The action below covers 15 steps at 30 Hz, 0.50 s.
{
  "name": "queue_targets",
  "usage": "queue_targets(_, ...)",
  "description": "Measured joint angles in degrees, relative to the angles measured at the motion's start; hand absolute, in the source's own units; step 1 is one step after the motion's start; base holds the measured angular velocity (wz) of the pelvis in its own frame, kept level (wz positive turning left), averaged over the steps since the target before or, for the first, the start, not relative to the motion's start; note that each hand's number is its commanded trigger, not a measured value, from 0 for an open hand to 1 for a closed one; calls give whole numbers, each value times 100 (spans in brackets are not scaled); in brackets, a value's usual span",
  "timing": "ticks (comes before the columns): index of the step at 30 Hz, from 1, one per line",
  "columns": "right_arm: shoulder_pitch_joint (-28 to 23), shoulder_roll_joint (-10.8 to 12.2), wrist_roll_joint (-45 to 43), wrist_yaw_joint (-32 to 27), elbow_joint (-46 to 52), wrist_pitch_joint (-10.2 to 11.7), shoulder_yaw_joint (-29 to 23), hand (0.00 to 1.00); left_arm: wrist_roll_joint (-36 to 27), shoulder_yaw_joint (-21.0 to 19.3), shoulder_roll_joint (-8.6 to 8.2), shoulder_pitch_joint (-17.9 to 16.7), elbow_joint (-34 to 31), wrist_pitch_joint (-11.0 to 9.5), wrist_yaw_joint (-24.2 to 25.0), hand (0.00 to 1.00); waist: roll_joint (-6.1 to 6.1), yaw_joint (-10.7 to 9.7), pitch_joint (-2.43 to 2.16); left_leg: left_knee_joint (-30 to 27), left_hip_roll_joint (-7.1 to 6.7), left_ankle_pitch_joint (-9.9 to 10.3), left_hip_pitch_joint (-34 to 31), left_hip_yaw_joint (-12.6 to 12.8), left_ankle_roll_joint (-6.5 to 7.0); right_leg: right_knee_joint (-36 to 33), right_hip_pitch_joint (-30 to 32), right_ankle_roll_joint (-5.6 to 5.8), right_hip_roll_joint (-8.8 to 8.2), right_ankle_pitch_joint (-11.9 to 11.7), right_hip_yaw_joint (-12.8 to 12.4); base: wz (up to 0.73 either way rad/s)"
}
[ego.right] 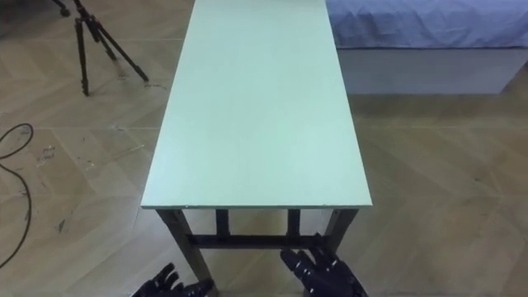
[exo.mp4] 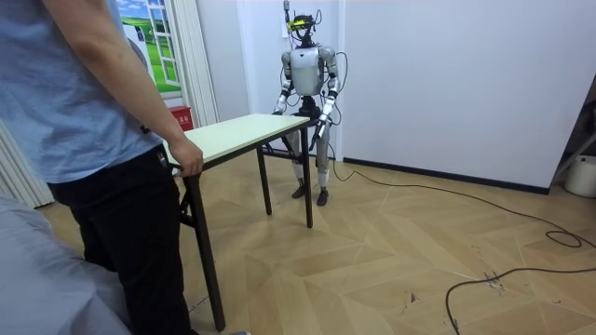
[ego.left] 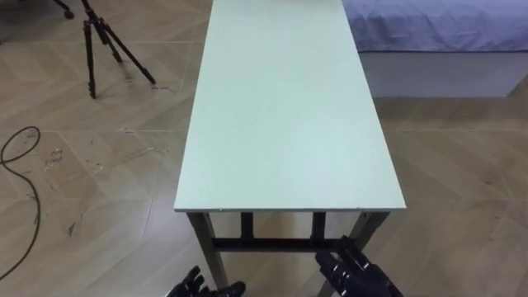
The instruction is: Move table with human
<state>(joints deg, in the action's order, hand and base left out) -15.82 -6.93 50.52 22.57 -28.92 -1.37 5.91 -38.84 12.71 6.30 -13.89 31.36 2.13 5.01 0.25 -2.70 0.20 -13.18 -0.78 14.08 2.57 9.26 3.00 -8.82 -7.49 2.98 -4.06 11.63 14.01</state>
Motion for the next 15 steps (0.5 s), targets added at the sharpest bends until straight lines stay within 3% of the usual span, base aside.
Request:
queue_targets(8, -13, -5, 273, 13, 373, -110, 98, 0, -233, 2, 27, -28, -512, 84, 31, 0, -6, -14, 1, 2, 0, 0, 1, 1, 0, -1, 4, 0, 0, 0, 0, 0)
queue_targets(15, 12, -19, 344, 60, 558, -158, 188, 0, -319, 75, 110, -22, -866, 281, 49, 0, -18, -6, 8, 3, 0, 0, 1, -2, 0, 1, 4, 0, 1, 0, -50, 0)
